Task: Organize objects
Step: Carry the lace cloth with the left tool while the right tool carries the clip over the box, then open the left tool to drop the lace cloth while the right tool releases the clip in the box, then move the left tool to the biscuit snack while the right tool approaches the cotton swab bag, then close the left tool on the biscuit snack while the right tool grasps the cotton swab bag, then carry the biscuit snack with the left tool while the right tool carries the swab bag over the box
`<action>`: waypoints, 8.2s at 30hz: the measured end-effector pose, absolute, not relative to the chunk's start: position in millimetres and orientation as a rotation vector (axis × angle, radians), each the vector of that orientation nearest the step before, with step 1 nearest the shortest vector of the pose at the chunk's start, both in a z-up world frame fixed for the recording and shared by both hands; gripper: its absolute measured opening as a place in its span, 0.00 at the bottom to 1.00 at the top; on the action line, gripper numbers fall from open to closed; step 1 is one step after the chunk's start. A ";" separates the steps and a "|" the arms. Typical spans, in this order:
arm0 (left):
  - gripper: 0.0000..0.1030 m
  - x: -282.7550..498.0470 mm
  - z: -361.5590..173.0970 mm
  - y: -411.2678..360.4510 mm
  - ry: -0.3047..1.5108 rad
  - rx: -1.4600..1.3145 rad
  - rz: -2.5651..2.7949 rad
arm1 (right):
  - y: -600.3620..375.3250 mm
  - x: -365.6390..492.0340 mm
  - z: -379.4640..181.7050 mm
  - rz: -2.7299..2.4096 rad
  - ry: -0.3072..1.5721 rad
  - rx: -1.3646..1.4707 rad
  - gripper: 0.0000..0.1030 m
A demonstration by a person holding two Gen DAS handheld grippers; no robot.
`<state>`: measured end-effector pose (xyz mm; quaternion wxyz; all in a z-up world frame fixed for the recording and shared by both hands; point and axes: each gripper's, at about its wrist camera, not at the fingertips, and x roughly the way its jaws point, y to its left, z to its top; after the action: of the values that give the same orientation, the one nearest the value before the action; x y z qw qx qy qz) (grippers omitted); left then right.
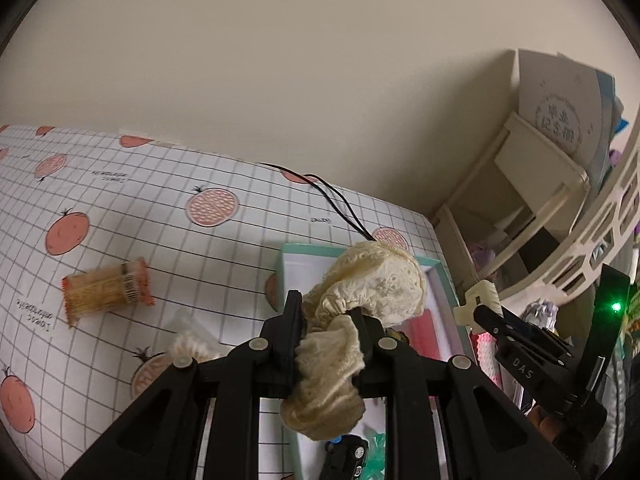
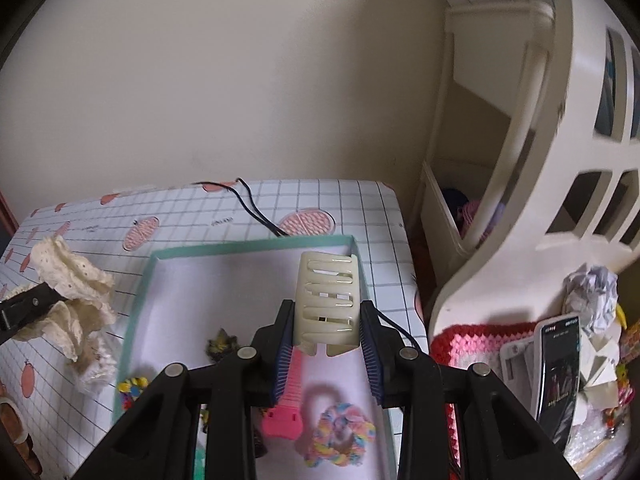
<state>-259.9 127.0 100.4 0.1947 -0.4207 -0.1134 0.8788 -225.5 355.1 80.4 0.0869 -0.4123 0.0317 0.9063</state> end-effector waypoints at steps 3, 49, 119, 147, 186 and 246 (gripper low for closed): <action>0.20 -260.5 94.3 136.6 -0.305 -1.174 2.450 | 357.7 -227.2 73.5 2.687 0.085 -1.244 0.33; 0.48 -264.2 56.7 170.7 -0.230 -1.304 2.368 | 353.5 -233.1 40.9 2.630 -0.002 -1.327 0.35; 1.00 -281.2 69.6 101.6 -0.170 -1.278 2.557 | 319.3 -238.6 62.7 2.643 -0.003 -1.319 1.00; 1.00 -304.8 42.2 -11.8 -0.001 -1.353 2.583 | 152.0 -237.2 75.0 2.953 -0.176 -1.416 1.00; 1.00 -326.8 6.6 5.8 0.191 -1.322 2.540 | 103.1 -256.6 2.7 2.913 -0.404 -1.704 1.00; 0.38 -311.0 38.5 2.8 0.069 -1.404 2.564 | 126.5 -225.9 54.4 2.936 -0.301 -1.530 0.74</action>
<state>-311.0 2.8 38.5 0.1083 -0.4774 0.0236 0.8717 -225.9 126.5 54.4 -0.0914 -0.4584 -0.0902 0.8794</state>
